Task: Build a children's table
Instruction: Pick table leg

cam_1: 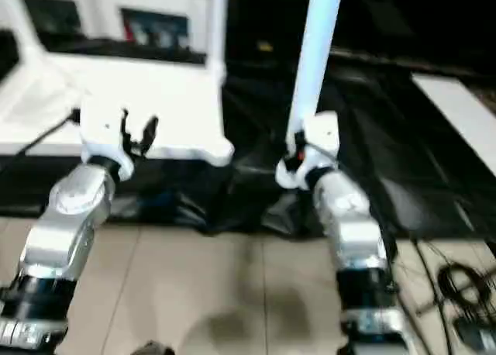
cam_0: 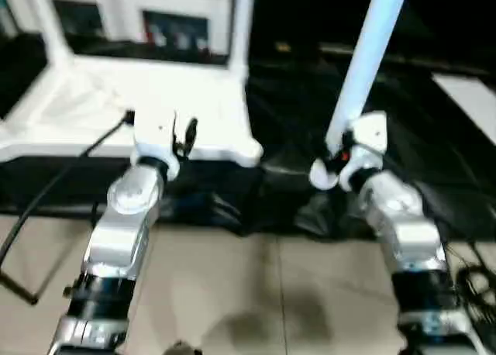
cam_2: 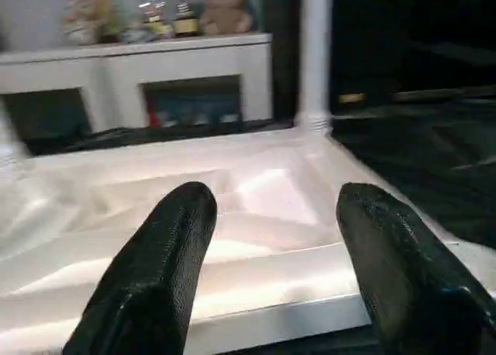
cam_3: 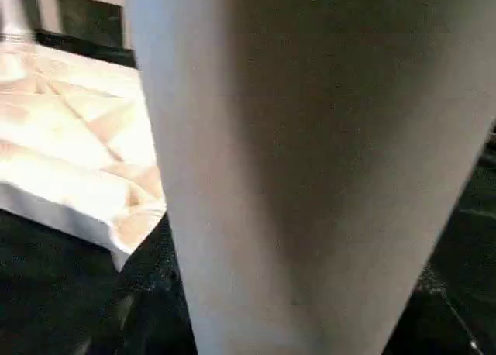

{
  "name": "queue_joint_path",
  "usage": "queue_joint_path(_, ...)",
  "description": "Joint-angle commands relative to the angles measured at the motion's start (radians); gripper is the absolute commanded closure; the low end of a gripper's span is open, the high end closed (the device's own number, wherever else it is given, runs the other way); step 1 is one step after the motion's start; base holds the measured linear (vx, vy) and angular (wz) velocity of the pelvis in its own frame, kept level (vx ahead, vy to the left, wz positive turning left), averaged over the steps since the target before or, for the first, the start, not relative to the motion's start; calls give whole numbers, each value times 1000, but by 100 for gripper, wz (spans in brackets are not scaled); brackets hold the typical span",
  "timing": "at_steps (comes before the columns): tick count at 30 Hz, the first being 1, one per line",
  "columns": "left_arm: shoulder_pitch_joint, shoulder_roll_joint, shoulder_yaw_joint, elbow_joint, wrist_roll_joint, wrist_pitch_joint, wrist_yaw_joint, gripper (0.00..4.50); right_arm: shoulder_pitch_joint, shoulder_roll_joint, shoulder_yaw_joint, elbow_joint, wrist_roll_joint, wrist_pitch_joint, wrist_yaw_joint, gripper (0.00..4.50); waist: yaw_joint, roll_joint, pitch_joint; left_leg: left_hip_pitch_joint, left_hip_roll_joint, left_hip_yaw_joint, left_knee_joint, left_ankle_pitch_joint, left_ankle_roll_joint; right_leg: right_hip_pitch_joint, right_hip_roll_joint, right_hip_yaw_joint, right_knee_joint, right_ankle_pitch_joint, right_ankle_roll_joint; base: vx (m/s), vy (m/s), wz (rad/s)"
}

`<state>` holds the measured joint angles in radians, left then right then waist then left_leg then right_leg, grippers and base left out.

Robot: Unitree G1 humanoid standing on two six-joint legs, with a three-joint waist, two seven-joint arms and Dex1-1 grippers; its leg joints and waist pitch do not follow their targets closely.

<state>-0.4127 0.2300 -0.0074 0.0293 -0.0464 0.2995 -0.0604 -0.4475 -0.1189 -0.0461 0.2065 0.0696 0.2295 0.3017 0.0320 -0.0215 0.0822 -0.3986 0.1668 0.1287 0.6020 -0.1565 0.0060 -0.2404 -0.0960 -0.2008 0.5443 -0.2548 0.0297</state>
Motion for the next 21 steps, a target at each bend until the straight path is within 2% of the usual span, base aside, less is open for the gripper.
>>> queue_joint_path(1,4,0,10,-13,9,18,4,151,9,9,14,-47,-11,11,-17,263,-11,35,-68,47,28,-56,-115,-650,-2,53,-36,39,-67,-513,-144,115,14,63)
queue_joint_path(2,4,0,10,-13,9,18,4,151,9,9,14,-47,-11,11,-17,263,-17,40,-68,66,28,-73,-126,-668,15,44,-17,39,-52,-470,-145,115,14,63)
queue_joint_path(3,5,2,10,-14,12,19,3,151,15,12,17,-52,-11,13,-21,263,-25,43,-71,94,30,-99,-137,-692,38,26,2,41,-27,-419,-145,130,18,61)
queue_joint_path(4,6,4,9,-15,15,17,2,151,21,14,22,-58,-11,16,-29,263,-42,45,-77,152,33,-166,-147,-767,89,-21,32,62,32,-309,-126,158,14,61)
queue_joint_path(5,6,7,7,-16,17,16,0,151,26,14,27,-61,-6,22,-25,263,-49,36,-79,181,39,-228,-145,-791,181,-60,38,101,83,-221,-77,158,14,61)
queue_joint_path(6,6,7,7,-16,17,16,0,151,26,14,27,-61,-6,22,-25,263,-53,26,-78,179,31,-247,-142,-777,232,-71,37,120,97,-202,-55,148,-7,59)
queue_joint_path(7,6,8,5,-18,17,18,-3,151,29,14,28,-63,-5,22,-24,263,-48,10,-68,140,-19,-257,-146,-704,250,-53,8,168,59,-196,-44,121,-39,69)
queue_joint_path(8,5,8,3,-17,18,17,-6,151,31,12,28,-66,-8,21,-25,263,0,-26,-45,27,-84,-149,-53,-537,187,33,-129,243,-92,-354,-33,121,-39,69)
queue_joint_path(9,5,7,2,-18,18,17,-8,151,34,11,29,-69,-10,21,-27,263,20,-37,-46,-8,-72,-91,77,-411,197,75,-230,277,-156,-455,-51,137,-47,84)
queue_joint_path(10,3,4,1,-17,11,16,-20,151,39,17,16,-78,2,20,-32,263,19,-24,-57,-45,-32,-76,141,-233,110,134,-208,337,-136,-544,-143,180,-27,38)
queue_joint_path(11,3,2,0,-18,8,14,-26,151,40,20,7,-83,8,24,-38,263,44,-15,-63,-70,-32,-62,112,-146,88,154,-128,300,-106,-437,-212,180,-27,38)
queue_joint_path(12,2,3,-4,-20,9,16,-32,151,42,25,-6,-89,21,34,-44,263,48,-11,-72,-51,-28,-52,74,-112,89,147,-80,271,-93,-358,-230,198,-17,8)
queue_joint_path(13,3,0,-10,-21,5,19,-42,151,47,20,-13,-98,28,37,-47,263,15,57,-118,116,18,-73,-43,80,161,65,55,141,12,-94,-166,230,3,26)
queue_joint_path(14,3,0,-10,-21,5,19,-43,151,47,20,-13,-98,28,37,-48,263,-31,54,-120,223,69,-162,-39,121,335,-67,91,105,106,-102,-78,230,3,26)
queue_joint_path(15,3,-1,-13,-20,4,19,-48,151,50,13,-11,-99,25,43,-51,263,-60,58,-153,304,134,-246,-12,398,519,-173,54,108,199,-228,51,253,7,5)
queue_joint_path(16,4,-2,-14,-20,4,19,-51,151,52,8,-8,-100,21,46,-53,263,-57,54,-149,285,146,-248,-18,495,537,-198,31,121,219,-206,76,207,-9,-26)
queue_joint_path(17,4,-9,-16,-19,-9,22,-69,151,57,5,-13,-108,28,44,-55,263,-56,40,-139,243,118,-222,-29,531,478,-221,14,137,240,-111,107,207,-9,-26)
queue_joint_path(18,4,-9,-16,-19,-9,22,-69,151,57,5,-13,-108,28,44,-55,263,-55,28,-132,224,101,-202,-43,472,439,-225,12,148,238,-54,100,6,-24,-33)
queue_joint_path(19,4,-9,-21,-19,-10,21,-79,151,59,2,-14,-116,31,81,-58,263,-49,-6,-98,170,19,-97,-83,126,333,-213,11,163,143,170,-34,0,0,0)
queue_joint_path(20,4,-9,-22,-18,-12,19,-83,151,61,3,-15,-119,32,84,-57,263,-53,-34,-91,154,-13,-75,-88,-11,302,-169,-2,188,74,190,-61,0,0,0)
queue_joint_path(21,4,-10,-23,-17,-16,17,-89,151,63,3,-17,-127,34,89,-57,263,-42,-56,-84,117,-45,-47,-89,-160,258,-107,-9,223,37,81,-41,132,-35,4)
